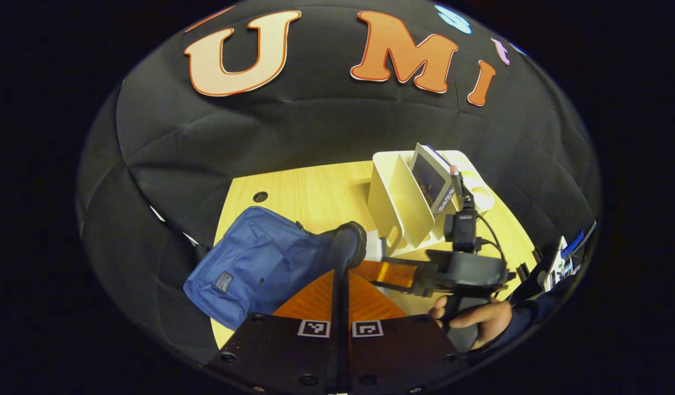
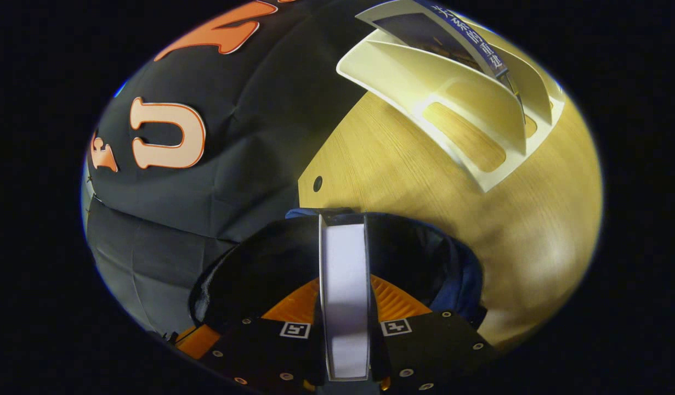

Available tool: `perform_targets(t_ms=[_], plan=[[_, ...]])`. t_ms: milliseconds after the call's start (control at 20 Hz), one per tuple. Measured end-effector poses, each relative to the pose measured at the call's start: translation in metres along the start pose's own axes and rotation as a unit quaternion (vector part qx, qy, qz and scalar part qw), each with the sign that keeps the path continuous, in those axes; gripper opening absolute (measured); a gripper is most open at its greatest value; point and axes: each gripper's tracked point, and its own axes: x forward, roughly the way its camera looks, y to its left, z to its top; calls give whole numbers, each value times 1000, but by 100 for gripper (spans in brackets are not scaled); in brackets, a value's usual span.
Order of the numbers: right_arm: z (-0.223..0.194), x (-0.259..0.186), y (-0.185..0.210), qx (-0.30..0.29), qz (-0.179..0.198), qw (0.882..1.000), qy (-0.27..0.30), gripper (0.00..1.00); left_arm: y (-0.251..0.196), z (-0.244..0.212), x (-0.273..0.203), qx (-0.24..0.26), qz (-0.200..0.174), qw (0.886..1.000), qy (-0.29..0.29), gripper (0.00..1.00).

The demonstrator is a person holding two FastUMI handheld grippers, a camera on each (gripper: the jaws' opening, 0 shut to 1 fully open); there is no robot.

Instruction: Open the schoolbag, grab two books from the bookshelf and put them into the schoolbag.

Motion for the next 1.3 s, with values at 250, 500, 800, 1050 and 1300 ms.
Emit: perform_targets(t_ms=[250,500,800,1050,1300], plan=[[-13,17,5,10,16,1000,2,32,0,5,-3,3,-1,1000,2,1],[-20,28,3,2,22,1000,-3,32,0,6,-5,11,3,1000,3,1],[-36,43,1,-9,22,1000,0,36,-5,6,-5,27,3,1000,11,1],[-38,52,2,-1,19,1000,1,36,-9,3,-2,18,2,1000,13,0],[-55,57,-8,27,-18,998,61,48,1,-3,12,-27,7,999,18,1]])
